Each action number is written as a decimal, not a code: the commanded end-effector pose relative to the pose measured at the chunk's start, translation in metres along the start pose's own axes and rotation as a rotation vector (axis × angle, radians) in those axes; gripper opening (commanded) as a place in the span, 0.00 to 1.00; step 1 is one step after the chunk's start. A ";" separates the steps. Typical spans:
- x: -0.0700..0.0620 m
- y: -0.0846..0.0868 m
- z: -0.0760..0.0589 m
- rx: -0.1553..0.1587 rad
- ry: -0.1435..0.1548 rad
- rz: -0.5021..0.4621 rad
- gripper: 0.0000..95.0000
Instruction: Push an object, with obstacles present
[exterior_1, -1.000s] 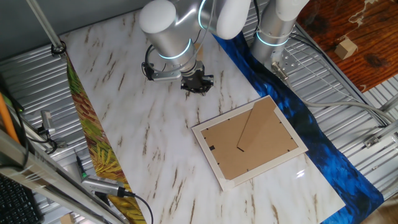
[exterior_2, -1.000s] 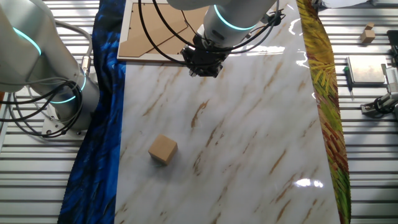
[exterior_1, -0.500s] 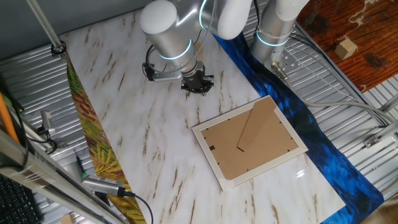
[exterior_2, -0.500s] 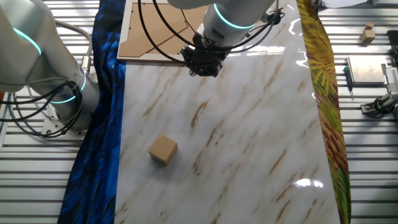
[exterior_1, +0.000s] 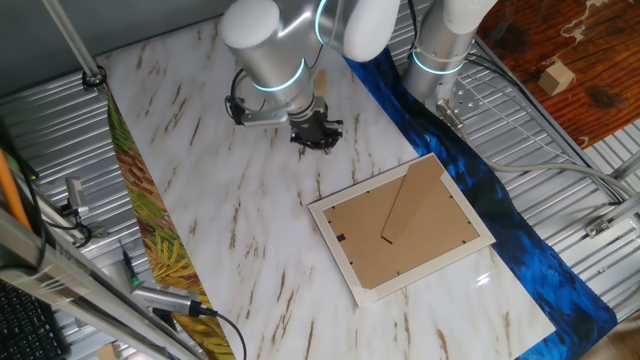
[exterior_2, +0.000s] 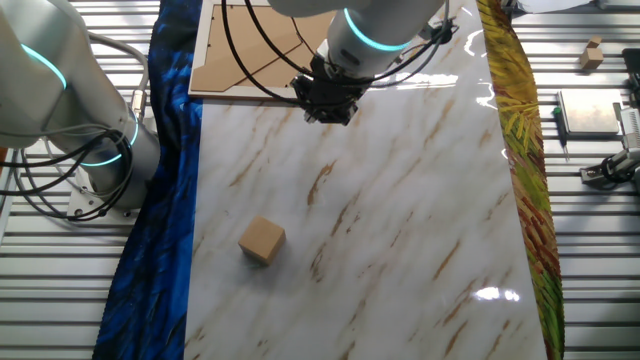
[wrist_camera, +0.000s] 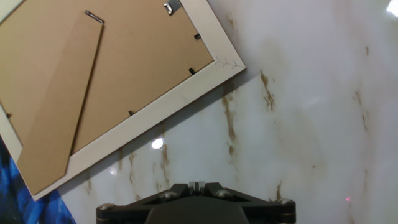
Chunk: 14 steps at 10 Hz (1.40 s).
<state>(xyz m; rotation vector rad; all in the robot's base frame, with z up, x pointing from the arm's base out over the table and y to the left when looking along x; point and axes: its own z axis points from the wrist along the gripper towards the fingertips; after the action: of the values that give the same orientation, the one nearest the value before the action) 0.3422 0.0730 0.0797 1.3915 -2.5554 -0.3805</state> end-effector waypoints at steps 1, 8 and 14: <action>0.000 0.000 0.000 0.009 -0.010 0.084 0.00; 0.000 0.000 0.000 0.043 -0.030 0.170 0.00; 0.061 -0.048 -0.010 0.044 -0.027 0.112 0.00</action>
<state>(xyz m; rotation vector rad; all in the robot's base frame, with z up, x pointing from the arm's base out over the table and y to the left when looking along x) 0.3502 -0.0061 0.0773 1.2581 -2.6633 -0.3305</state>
